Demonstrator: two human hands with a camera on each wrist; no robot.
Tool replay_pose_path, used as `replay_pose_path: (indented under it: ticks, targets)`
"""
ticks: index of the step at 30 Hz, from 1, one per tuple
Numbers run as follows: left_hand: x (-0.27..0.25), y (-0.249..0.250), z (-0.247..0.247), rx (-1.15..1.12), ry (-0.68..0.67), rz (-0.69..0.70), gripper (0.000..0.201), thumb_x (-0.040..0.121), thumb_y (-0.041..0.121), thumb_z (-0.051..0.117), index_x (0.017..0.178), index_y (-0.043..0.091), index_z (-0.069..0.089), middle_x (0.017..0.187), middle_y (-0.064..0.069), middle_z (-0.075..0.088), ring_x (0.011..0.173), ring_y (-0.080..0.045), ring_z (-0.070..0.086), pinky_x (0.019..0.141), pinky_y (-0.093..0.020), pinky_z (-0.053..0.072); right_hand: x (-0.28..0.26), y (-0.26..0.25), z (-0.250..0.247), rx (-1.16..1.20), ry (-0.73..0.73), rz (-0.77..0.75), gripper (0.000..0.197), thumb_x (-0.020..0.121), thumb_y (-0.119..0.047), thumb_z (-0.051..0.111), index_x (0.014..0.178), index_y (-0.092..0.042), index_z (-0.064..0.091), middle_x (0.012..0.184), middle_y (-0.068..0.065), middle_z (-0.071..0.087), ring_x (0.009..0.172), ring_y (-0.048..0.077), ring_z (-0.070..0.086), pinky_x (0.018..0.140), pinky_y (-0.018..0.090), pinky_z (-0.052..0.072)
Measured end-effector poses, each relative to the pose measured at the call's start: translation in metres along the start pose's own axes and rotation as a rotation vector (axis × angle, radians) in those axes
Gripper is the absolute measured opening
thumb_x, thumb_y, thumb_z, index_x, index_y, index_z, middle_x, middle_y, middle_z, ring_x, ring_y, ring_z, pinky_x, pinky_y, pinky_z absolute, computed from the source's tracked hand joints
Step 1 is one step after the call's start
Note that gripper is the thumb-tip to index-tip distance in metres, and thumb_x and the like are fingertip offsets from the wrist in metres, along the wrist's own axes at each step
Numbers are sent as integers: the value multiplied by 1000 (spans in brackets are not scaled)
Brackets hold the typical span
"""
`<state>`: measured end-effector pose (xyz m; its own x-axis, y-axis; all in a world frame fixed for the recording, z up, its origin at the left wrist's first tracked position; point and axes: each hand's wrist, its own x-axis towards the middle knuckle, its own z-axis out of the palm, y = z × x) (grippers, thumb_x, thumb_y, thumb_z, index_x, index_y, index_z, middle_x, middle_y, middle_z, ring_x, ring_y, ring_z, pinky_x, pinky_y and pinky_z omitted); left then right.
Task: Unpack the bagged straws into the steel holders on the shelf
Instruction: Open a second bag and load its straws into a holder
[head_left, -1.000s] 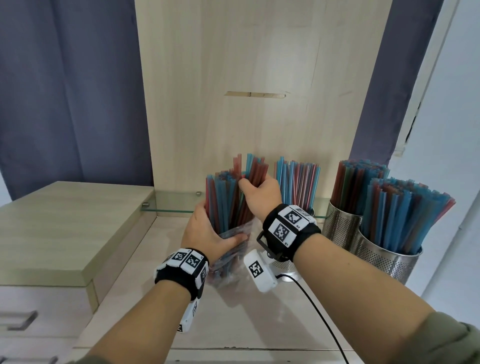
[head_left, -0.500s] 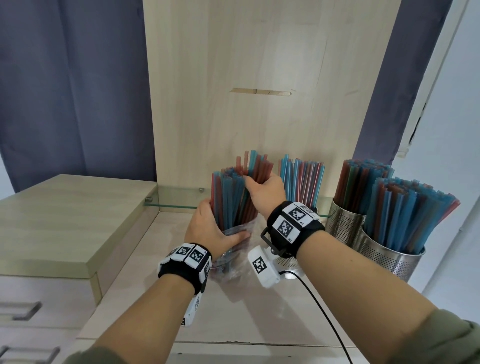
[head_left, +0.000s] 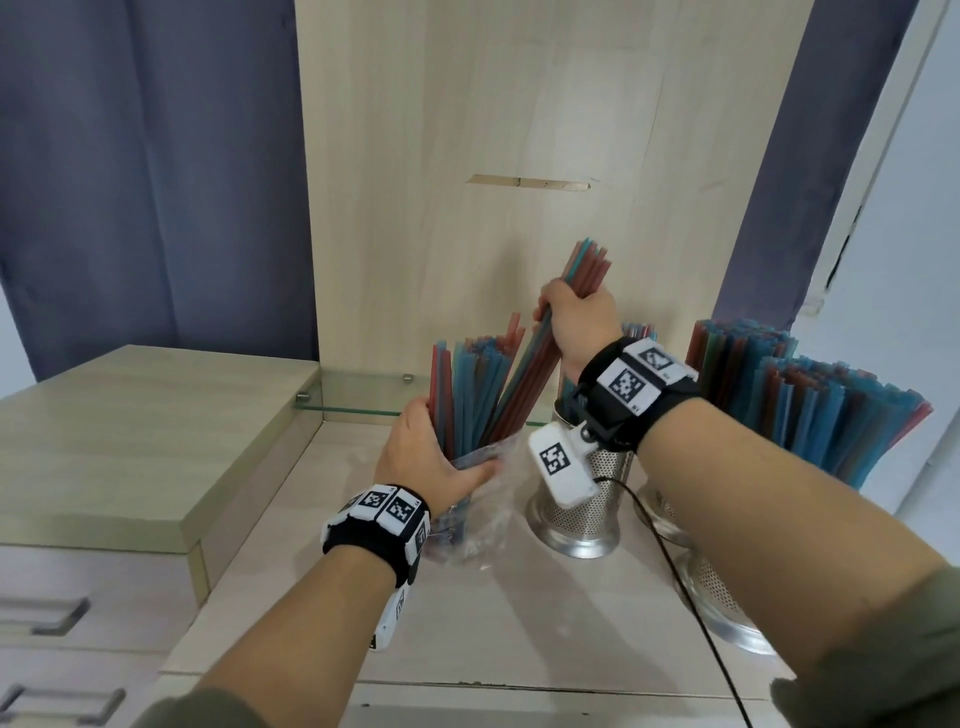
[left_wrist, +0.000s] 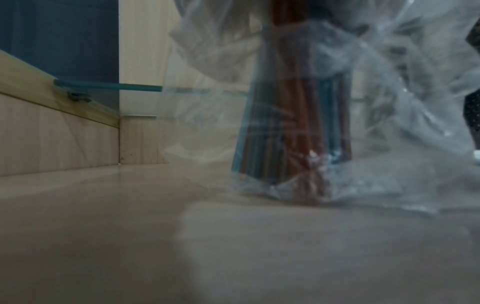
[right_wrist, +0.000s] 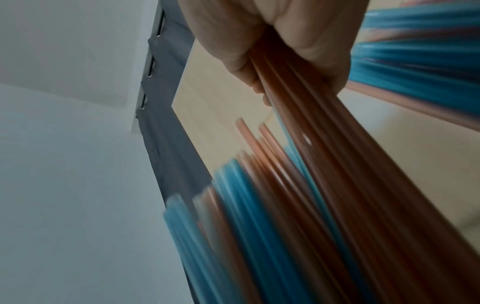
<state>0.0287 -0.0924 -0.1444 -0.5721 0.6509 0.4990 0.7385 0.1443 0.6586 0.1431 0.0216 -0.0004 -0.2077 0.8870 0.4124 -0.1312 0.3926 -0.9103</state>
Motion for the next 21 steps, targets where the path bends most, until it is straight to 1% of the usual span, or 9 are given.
replay_pose_path:
  ticks: [4, 6, 8, 12, 16, 18, 21]
  targets:
    - [0, 1, 0, 8, -3, -14, 96, 51, 61, 87, 124, 17, 42, 105, 6, 51, 99, -14, 54, 86, -32, 53, 15, -14, -4, 68, -15, -4, 16, 85, -9, 52, 69, -12, 55, 49, -6, 56, 64, 24, 54, 68, 43, 51]
    - [0, 2, -1, 15, 2, -19, 95, 51, 60, 87, 123, 17, 42, 105, 6, 51, 98, -14, 54, 85, -32, 54, 17, -18, -5, 85, -29, -21, 13, 84, -10, 52, 72, -11, 54, 47, -8, 55, 64, 24, 53, 68, 43, 50]
    - [0, 2, -1, 15, 3, -21, 95, 51, 61, 87, 123, 17, 42, 106, 5, 53, 99, -15, 55, 85, -33, 54, 18, -21, -7, 104, -36, -35, 14, 86, -8, 51, 72, -11, 53, 47, -8, 55, 62, 23, 52, 67, 41, 48]
    - [0, -1, 0, 14, 2, -32, 97, 51, 65, 84, 124, 18, 41, 108, 3, 55, 100, -16, 57, 84, -35, 56, 16, -41, -19, 188, -18, -59, 15, 89, -6, 51, 75, -11, 51, 52, -5, 54, 58, 17, 53, 68, 38, 49]
    - [1, -1, 1, 24, 2, -31, 94, 54, 63, 83, 124, 17, 41, 108, 2, 54, 98, -17, 57, 83, -35, 56, 16, -78, -48, 310, 39, -174, 14, 91, -3, 51, 80, -10, 50, 60, 0, 53, 57, 14, 55, 64, 32, 50]
    - [1, -2, 2, 22, 11, -22, 93, 56, 61, 83, 125, 16, 42, 108, 2, 55, 99, -18, 57, 84, -37, 56, 15, -93, -63, 310, 43, -239, 11, 91, -3, 52, 82, -10, 50, 63, -1, 54, 59, 14, 57, 64, 30, 51]
    - [1, -4, 3, -1, 19, 19, 93, 59, 56, 84, 131, 16, 40, 113, 0, 56, 105, -20, 57, 89, -39, 54, 12, -106, -79, 288, 28, -281, 13, 91, -3, 53, 81, -11, 52, 64, 0, 55, 60, 14, 59, 65, 31, 52]
